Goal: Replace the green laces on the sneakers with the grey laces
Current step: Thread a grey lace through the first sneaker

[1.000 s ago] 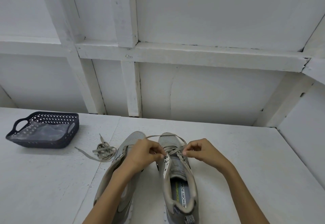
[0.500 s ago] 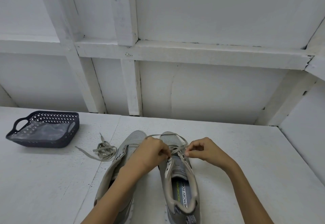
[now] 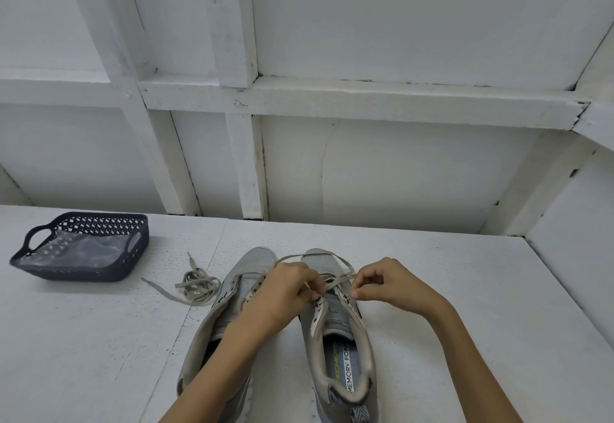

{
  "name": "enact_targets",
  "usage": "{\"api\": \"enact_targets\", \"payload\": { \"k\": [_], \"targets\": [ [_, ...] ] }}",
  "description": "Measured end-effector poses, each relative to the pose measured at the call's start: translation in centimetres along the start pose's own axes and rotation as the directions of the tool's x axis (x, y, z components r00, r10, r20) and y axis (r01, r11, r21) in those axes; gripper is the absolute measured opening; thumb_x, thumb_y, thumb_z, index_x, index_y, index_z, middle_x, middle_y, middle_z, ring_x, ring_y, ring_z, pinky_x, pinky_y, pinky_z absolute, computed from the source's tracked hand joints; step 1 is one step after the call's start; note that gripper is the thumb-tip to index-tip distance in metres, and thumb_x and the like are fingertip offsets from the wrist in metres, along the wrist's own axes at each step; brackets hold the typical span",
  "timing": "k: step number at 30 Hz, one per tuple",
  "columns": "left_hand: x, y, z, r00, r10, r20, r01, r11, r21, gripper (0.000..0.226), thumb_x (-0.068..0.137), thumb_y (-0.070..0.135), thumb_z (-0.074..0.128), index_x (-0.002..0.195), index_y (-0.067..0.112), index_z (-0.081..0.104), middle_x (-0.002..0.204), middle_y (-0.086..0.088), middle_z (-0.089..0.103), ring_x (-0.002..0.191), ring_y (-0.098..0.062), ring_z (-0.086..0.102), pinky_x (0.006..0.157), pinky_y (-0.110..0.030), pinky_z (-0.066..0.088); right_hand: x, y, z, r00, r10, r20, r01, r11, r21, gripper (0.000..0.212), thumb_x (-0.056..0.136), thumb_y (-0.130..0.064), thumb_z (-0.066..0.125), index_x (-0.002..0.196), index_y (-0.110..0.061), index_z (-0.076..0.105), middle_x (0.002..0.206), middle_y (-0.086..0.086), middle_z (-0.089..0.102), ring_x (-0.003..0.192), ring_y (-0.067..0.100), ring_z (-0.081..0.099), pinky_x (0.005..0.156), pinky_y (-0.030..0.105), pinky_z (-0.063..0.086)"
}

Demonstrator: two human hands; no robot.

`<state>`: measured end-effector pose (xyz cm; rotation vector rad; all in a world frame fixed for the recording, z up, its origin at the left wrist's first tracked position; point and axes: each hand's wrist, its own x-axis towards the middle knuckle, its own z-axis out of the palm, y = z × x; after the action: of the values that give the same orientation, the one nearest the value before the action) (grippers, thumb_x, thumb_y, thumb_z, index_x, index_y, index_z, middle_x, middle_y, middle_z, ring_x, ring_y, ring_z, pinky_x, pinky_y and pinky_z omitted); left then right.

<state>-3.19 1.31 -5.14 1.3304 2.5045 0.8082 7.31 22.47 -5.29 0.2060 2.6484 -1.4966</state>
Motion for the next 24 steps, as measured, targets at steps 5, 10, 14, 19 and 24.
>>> {"api": "enact_targets", "payload": {
  "k": [5, 10, 14, 19, 24],
  "targets": [
    [-0.1, 0.3, 0.2, 1.0, -0.025, -0.004, 0.024, 0.999, -0.025, 0.015, 0.081, 0.01, 0.068, 0.088, 0.022, 0.074, 0.083, 0.008, 0.072, 0.069, 0.0, 0.056, 0.072, -0.02, 0.044, 0.2, -1.3, -0.3, 0.999, -0.03, 0.025, 0.032, 0.998, -0.047, 0.003, 0.081, -0.012, 0.073, 0.079, -0.012, 0.076, 0.077, 0.003, 0.072, 0.072, 0.009, 0.063, 0.07, 0.025, 0.05],
    [-0.1, 0.3, 0.1, 0.999, -0.033, 0.002, 0.033, 0.998, -0.046, 0.013, 0.082, 0.012, 0.068, 0.089, 0.022, 0.073, 0.081, 0.008, 0.071, 0.072, -0.002, 0.06, 0.073, -0.019, 0.045, 0.8, -2.3, -0.3, 0.998, -0.001, 0.057, 0.013, 0.977, -0.211, 0.004, 0.079, -0.01, 0.072, 0.079, -0.011, 0.076, 0.076, 0.005, 0.072, 0.069, 0.012, 0.063, 0.067, 0.031, 0.053],
    [-0.1, 0.2, 0.1, 0.999, -0.036, 0.009, 0.036, 0.998, -0.06, 0.013, 0.083, 0.013, 0.069, 0.088, 0.024, 0.073, 0.082, 0.009, 0.071, 0.074, -0.002, 0.061, 0.076, -0.023, 0.049, 1.3, -3.2, 0.2, 0.996, 0.027, 0.079, 0.0, 0.948, -0.318, 0.005, 0.078, -0.008, 0.071, 0.08, -0.01, 0.076, 0.072, 0.002, 0.071, 0.063, 0.007, 0.057, 0.061, 0.026, 0.047],
    [-0.4, 0.6, 0.2, 0.999, -0.05, -0.008, 0.05, 0.999, -0.01, 0.016, 0.083, 0.018, 0.067, 0.09, 0.031, 0.072, 0.081, 0.012, 0.071, 0.078, -0.003, 0.062, 0.077, -0.03, 0.05, 1.8, -3.9, 1.4, 0.997, 0.072, 0.036, -0.043, 0.858, -0.511, 0.007, 0.081, -0.023, 0.072, 0.085, -0.02, 0.077, 0.084, -0.004, 0.071, 0.077, 0.012, 0.062, 0.061, 0.023, 0.041],
    [-0.5, 1.3, -0.2, 0.995, -0.079, -0.067, 0.08, 0.997, 0.001, 0.012, 0.086, 0.035, 0.064, 0.096, 0.032, 0.069, 0.084, 0.012, 0.073, 0.082, -0.002, 0.063, 0.074, -0.026, 0.05, 1.6, -4.8, 1.8, 0.994, 0.106, -0.039, -0.11, 0.825, -0.555, 0.029, 0.081, -0.048, 0.069, 0.09, -0.022, 0.077, 0.082, 0.0, 0.069, 0.076, 0.017, 0.062, 0.062, 0.029, 0.043]
  ]
}}
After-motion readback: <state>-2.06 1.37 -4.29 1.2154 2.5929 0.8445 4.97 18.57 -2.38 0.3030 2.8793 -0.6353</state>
